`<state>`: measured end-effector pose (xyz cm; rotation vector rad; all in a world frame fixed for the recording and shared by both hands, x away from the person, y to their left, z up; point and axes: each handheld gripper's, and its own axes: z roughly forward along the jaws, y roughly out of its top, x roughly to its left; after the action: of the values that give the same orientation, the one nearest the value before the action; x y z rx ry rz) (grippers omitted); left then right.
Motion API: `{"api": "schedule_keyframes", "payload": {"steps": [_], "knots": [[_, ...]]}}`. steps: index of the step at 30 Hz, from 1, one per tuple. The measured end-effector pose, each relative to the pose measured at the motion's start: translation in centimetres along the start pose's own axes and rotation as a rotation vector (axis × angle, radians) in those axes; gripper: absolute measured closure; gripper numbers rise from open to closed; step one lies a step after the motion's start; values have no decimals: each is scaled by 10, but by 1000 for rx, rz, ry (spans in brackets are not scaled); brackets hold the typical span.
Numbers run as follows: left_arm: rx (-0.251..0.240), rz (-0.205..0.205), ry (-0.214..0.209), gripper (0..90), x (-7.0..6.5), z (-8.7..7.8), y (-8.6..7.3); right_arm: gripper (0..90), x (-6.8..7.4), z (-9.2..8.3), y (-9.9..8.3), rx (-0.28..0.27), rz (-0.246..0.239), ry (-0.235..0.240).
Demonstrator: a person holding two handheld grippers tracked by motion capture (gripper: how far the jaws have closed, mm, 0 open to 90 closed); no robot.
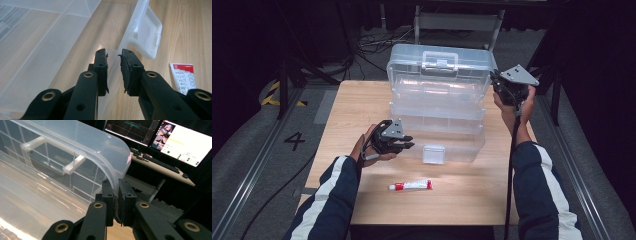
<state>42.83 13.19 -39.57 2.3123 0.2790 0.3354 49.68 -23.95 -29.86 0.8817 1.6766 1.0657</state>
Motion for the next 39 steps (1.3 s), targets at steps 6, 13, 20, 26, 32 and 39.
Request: {"api": "schedule_keyframes", "payload": {"steps": [6, 13, 20, 26, 32, 39], "knots": [[-5, -5, 0, 756, 0, -1, -1, 848, -5, 8, 3, 6, 17, 14], [-10, -9, -11, 764, -1, -1, -1, 849, -8, 16, 7, 19, 27, 31], [-13, -7, -11, 766, -1, -1, -2, 849, -10, 21, 8, 26, 40, 37], [-20, -9, -15, 768, 0, -1, -3, 849, -12, 24, 9, 32, 47, 40], [-27, -8, -27, 771, 1, -1, -4, 849, -14, 26, 11, 41, 56, 46], [-26, -10, -27, 771, 1, -1, -3, 849, -14, 27, 11, 46, 56, 49]]}}
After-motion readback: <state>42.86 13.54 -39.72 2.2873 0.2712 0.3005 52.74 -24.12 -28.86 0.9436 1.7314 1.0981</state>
